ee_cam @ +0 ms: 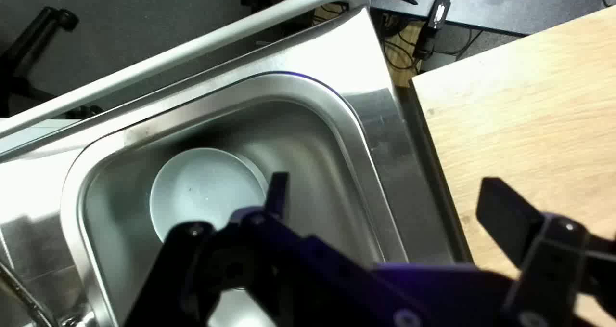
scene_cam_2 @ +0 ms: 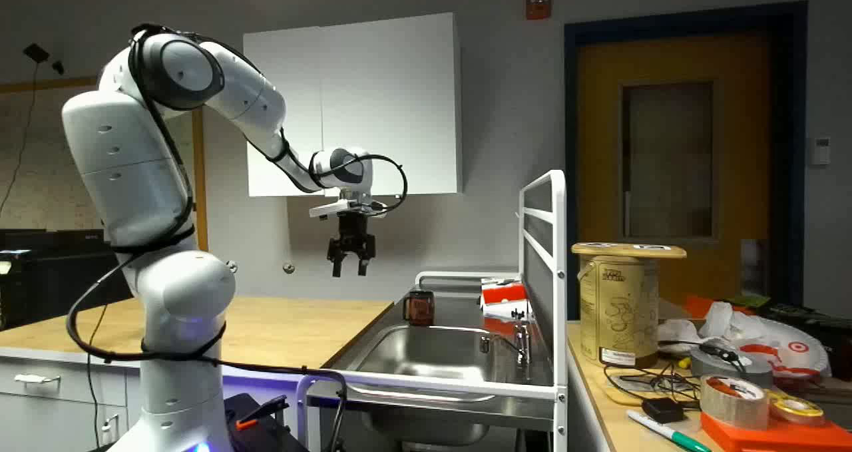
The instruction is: Put the mug in the sink
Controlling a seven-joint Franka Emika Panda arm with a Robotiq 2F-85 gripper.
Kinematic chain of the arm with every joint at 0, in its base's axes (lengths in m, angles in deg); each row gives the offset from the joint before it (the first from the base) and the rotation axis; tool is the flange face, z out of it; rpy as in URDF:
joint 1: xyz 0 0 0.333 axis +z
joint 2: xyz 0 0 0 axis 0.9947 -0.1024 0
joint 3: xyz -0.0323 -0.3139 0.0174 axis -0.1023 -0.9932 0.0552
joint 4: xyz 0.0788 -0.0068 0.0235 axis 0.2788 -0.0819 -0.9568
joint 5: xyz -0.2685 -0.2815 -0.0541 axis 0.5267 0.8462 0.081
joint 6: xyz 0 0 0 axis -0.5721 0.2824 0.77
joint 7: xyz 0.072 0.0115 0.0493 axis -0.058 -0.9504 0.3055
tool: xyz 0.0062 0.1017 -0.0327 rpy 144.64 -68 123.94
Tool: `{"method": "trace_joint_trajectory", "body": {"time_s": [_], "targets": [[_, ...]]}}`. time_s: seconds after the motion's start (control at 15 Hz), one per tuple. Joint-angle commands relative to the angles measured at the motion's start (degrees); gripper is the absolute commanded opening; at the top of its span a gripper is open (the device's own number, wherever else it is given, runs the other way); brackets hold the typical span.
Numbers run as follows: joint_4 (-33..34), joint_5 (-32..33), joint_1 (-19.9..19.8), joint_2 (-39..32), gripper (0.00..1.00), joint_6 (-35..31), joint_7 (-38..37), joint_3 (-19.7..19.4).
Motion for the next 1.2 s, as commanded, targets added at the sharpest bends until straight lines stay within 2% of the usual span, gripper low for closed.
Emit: {"method": "trace_joint_trajectory", "body": {"time_s": [0.0, 0.67, 0.87, 1.13], "targets": [[0.12, 0.24, 0.99, -0.09, 1.00, -0.02, -0.25, -0.90], [0.24, 0.24, 0.99, -0.05, 1.00, -0.06, -0.25, -0.90], [3.40, 0.08, 0.60, -4.14, 1.00, -0.44, -2.58, -0.77], [13.16, 2.45, -0.07, -15.25, 1.00, -3.38, -8.31, -0.43]]}}
